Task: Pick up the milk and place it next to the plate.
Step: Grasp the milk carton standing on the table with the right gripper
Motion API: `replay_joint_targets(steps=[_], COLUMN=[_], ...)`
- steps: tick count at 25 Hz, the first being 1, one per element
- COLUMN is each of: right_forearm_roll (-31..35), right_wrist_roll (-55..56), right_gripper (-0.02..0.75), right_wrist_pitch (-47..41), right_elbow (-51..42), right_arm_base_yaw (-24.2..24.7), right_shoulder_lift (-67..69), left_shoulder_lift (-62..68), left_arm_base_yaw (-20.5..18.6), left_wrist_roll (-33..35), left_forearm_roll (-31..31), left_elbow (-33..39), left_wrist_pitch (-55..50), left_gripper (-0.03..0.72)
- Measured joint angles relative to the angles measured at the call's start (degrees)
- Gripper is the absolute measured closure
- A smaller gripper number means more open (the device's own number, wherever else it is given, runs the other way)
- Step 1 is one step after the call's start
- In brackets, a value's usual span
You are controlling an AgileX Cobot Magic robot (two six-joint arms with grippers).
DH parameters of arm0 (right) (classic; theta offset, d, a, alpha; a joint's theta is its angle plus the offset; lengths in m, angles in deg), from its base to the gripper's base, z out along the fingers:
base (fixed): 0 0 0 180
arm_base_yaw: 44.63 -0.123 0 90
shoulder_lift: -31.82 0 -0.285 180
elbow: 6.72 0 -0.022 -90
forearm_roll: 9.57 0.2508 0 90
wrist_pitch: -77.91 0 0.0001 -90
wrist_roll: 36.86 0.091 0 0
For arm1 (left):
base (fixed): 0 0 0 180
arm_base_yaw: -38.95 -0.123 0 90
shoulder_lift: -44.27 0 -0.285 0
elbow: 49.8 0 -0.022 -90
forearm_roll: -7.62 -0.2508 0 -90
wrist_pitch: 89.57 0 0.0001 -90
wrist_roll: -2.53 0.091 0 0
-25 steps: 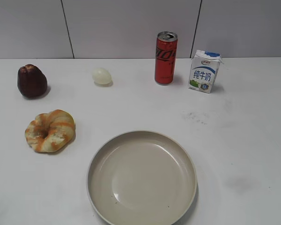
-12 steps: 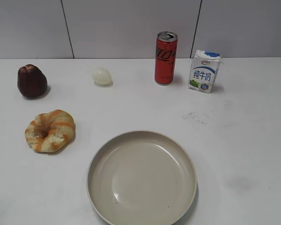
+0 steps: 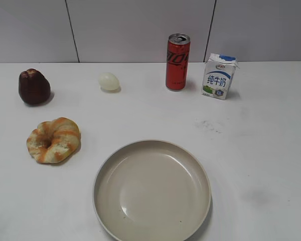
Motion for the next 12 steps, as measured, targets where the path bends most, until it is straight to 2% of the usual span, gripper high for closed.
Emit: replay_joint_targets(steps=[8, 12], right_forearm_roll=[0.0, 0.0], right_wrist_roll=[-3.93, -7.65], right_gripper=[0.164, 0.164], right_wrist_pitch=[-0.99, -5.52], right_elbow=[16.99, 28.19], right_arm_base_yaw=[0.0, 0.0], right_shoulder_lift=[27.73, 40.37], left_shoulder_lift=[0.0, 0.0], left_arm_base_yaw=[0.0, 0.0], left_wrist_roll=[0.0, 0.0], left_forearm_roll=[0.0, 0.0], left_elbow=[0.0, 0.0], left_wrist_pitch=[0.0, 0.0], left_gripper=[0.48, 0.48])
